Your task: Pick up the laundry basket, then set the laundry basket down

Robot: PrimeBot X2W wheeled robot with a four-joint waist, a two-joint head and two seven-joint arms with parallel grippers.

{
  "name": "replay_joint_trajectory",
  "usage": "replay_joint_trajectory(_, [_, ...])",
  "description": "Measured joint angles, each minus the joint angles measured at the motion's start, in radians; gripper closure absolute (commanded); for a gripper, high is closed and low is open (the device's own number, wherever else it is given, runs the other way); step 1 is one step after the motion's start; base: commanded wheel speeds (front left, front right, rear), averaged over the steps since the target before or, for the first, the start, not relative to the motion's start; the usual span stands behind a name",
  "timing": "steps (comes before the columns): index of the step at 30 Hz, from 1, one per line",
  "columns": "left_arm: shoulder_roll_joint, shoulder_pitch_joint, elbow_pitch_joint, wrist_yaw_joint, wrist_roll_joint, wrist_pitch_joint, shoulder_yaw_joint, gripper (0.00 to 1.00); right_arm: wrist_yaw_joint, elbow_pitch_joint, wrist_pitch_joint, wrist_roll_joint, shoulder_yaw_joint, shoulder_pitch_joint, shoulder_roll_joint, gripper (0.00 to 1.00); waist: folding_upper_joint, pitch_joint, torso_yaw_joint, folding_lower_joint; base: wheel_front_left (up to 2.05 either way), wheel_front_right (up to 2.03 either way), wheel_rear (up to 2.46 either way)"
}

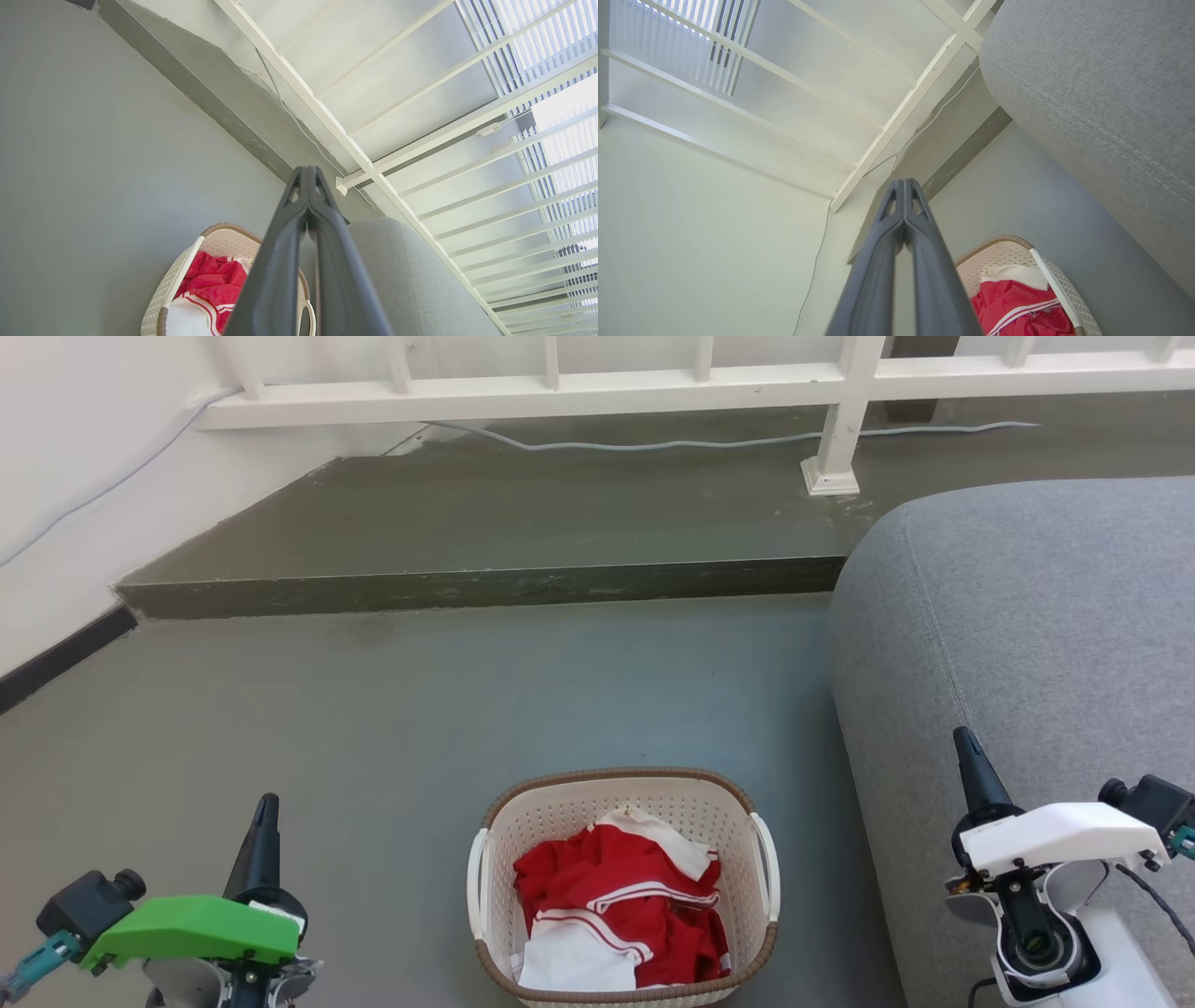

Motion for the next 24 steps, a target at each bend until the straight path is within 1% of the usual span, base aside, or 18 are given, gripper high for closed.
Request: replay_joint_trajectory(24, [-0.015,-0.004,0.012,0.000,-0.266,0.080,0.056,1.00,0.040,-0.005,0.079,0.291,-0.096,-0.002,0.013,1.00,0.0000,-0.006,0.012,0.0000,0.00,0.00,0.00])
